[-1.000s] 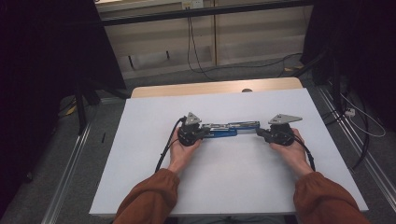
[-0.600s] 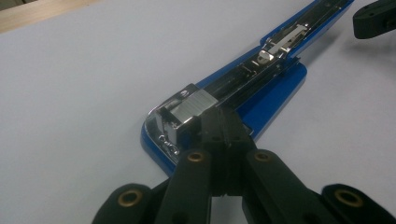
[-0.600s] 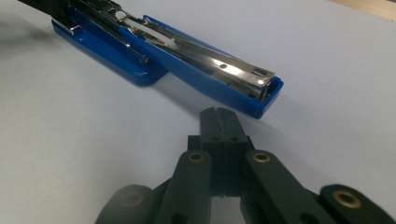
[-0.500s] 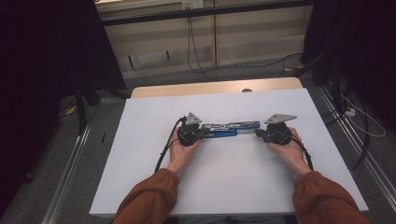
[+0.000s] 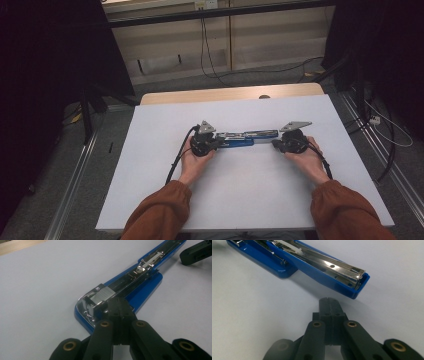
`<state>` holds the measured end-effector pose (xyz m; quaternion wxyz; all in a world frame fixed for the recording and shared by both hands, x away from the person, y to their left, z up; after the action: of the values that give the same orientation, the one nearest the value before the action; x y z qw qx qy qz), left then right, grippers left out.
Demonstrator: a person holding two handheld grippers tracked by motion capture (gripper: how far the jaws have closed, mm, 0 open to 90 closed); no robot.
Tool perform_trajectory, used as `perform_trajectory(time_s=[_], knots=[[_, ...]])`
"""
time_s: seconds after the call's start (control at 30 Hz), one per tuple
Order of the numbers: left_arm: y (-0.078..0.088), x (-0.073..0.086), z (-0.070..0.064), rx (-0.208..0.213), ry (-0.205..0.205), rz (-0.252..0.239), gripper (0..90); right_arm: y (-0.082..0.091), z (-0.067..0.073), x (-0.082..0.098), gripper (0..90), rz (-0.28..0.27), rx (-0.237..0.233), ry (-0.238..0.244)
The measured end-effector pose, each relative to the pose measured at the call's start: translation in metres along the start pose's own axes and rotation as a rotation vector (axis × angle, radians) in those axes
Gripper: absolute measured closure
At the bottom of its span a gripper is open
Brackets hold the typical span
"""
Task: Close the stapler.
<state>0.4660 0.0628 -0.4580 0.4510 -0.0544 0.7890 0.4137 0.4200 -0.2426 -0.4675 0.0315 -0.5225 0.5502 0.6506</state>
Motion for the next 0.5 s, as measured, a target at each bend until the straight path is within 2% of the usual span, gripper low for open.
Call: perform_trajectory(time_s=[0.1,0.23,0.3,0.5], knots=[[0.0013,-0.0001,0.0027,0.010,0.020,0.005,90.0,-0.0006,0.0002,-0.0001,90.0,-0.004,0.006,-0.014],[0.0005,0.0002,0.0013,0.008,0.011,0.000,90.0,-0.0026,-0.0001,-0.0001,90.0,-0.016,0.018,-0.036],[0.0007,-0.0001,0.0013,-0.004,-0.011,0.002,90.0,-0.0034,0.0003,-0.0005,90.0,-0.019,0.024,-0.041],[0.0002,0.0003,0.0008,0.002,-0.006,0.000,90.0,-0.0045,0.0010,-0.0006,90.0,-0.028,0.032,-0.036]])
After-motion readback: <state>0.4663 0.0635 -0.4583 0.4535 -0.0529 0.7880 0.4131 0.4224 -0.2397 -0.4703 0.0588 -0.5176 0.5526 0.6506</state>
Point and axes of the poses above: each handheld gripper's, and its own axes: y roughly backward along the jaws, x roughly out of its underside, z roughly to its left, the point moved 1 cm from there along -y, roughly forward along the jaws, and after that the axes turned 13 degrees about y, right-handed, at the moved point
